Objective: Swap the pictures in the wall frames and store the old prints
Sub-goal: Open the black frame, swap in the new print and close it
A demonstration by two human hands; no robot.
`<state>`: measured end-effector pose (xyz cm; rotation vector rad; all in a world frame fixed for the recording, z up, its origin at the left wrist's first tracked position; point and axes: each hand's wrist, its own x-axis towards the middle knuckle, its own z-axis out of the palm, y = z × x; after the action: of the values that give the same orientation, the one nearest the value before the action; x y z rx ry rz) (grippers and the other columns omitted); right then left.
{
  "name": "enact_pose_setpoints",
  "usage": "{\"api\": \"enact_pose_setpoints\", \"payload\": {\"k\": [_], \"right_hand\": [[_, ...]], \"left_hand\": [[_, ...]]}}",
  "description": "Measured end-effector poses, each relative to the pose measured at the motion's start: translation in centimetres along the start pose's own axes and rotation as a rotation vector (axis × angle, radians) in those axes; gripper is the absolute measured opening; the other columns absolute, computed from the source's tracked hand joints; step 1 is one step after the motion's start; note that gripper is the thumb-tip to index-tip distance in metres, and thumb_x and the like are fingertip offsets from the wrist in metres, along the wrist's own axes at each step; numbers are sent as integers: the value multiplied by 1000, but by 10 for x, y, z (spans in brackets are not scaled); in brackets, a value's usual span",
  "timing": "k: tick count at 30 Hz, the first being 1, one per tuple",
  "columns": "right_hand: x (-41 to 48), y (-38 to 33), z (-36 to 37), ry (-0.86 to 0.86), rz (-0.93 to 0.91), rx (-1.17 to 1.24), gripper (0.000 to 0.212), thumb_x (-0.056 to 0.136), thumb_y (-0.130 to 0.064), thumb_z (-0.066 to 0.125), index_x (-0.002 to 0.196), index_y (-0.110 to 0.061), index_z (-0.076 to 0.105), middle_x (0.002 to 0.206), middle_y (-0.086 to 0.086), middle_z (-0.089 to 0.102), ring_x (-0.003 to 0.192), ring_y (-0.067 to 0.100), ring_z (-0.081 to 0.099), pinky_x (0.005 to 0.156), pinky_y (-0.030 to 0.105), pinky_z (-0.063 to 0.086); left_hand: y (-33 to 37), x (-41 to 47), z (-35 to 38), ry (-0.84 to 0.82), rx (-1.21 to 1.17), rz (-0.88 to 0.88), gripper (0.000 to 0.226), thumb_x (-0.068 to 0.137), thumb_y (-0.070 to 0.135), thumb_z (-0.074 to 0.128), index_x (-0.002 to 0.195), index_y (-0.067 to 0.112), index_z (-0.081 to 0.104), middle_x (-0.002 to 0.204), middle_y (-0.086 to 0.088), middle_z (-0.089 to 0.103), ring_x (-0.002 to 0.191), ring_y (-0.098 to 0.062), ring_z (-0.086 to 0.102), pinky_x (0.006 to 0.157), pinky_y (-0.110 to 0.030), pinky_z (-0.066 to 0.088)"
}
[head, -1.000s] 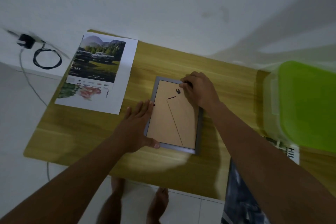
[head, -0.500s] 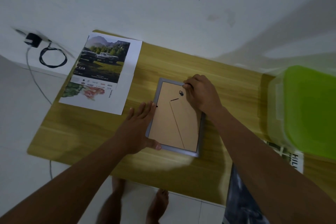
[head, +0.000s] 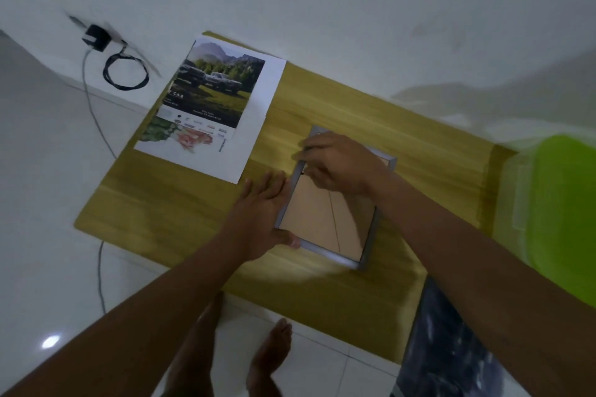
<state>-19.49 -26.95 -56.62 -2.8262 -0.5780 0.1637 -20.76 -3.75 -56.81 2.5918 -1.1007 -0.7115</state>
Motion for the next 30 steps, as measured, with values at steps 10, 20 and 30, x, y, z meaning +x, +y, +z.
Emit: {"api": "enact_pose_setpoints", "payload": {"k": [10,20,30], "right_hand": [[15,12,1,-25,-218,-91,39,96,-38,51,111,-10,74,112,12,70,103,32,66,87,39,53],[10,10,7,132,-251,-134,36,101,-37,47,107,-15,75,110,8,71,101,28,66,75,38,57],[16,6,-1,91,-212,-105,39,98,-42,44,104,-21,76,105,1,72,100,23,66,68,32,56]], "left_hand": [[-10,0,10,14,-59,-2,115,73,74,57,155,18,-1,162,1,-8,148,-18,-14,119,-41,-9],[-12,-1,9,18,-62,-3,113,74,73,56,155,19,-2,162,4,-8,148,-15,-15,116,-37,-13],[-13,-1,9,4,-67,-9,113,74,74,56,155,20,-3,161,6,-11,147,-14,-18,117,-36,-14]]}}
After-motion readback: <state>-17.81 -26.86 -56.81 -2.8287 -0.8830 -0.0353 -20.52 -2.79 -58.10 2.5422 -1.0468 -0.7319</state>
